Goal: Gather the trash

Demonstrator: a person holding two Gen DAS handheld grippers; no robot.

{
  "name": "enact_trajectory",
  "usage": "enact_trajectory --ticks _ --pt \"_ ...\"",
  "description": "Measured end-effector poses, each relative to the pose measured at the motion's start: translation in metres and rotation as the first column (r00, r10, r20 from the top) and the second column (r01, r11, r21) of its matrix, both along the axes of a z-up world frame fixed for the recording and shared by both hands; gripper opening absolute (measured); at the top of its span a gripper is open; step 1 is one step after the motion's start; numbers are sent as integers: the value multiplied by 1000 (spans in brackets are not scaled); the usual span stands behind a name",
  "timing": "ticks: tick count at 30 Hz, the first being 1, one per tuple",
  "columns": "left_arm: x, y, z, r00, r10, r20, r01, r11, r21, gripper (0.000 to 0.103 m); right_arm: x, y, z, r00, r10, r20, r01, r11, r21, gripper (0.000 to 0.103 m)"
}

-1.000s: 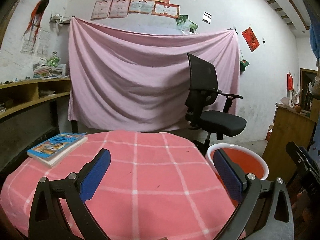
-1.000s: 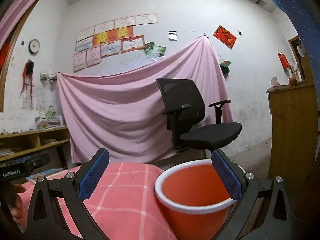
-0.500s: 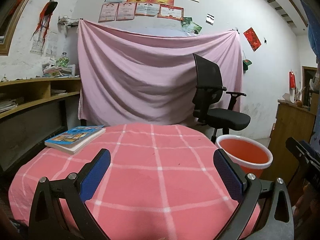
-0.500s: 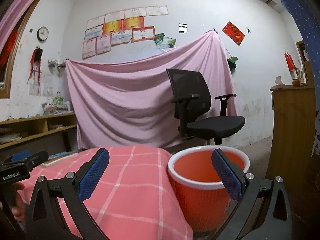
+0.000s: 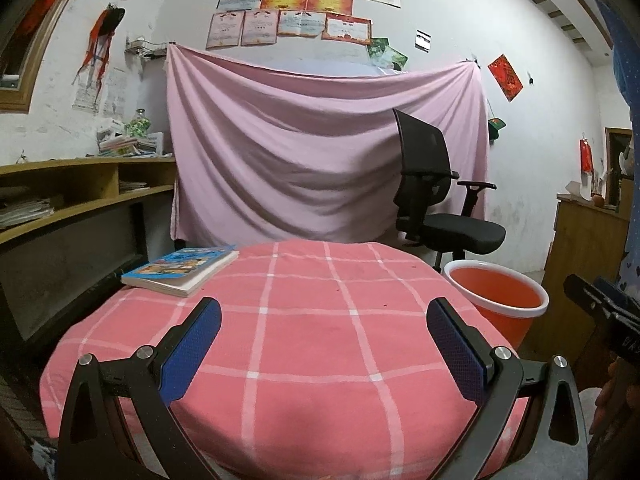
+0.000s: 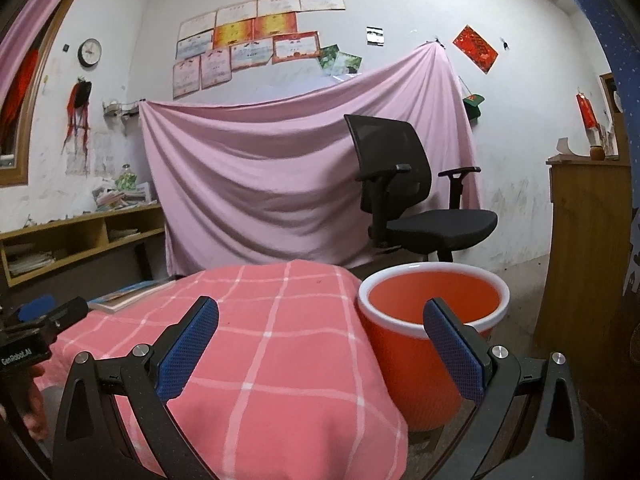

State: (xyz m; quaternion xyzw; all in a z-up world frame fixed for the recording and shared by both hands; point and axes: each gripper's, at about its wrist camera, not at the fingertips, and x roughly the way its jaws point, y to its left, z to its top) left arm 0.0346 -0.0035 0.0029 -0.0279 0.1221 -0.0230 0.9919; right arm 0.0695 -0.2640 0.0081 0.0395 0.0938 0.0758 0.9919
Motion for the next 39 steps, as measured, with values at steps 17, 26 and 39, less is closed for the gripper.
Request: enact_trajectory --ticks 17,26,39 --pt "-18 7 0 1000 15 19 -15 1000 4 101 -11 17 -4 1000 27 -9 -27 999 -37 103" --pt "-20 5 -1 1000 15 26 -15 1000 12 101 -15 18 -4 1000 27 -5 -27 999 -38 103" --pt "-20 7 -1 999 14 29 -15 1000 16 101 -14 18 -4 1000 27 -4 -27 999 -37 103"
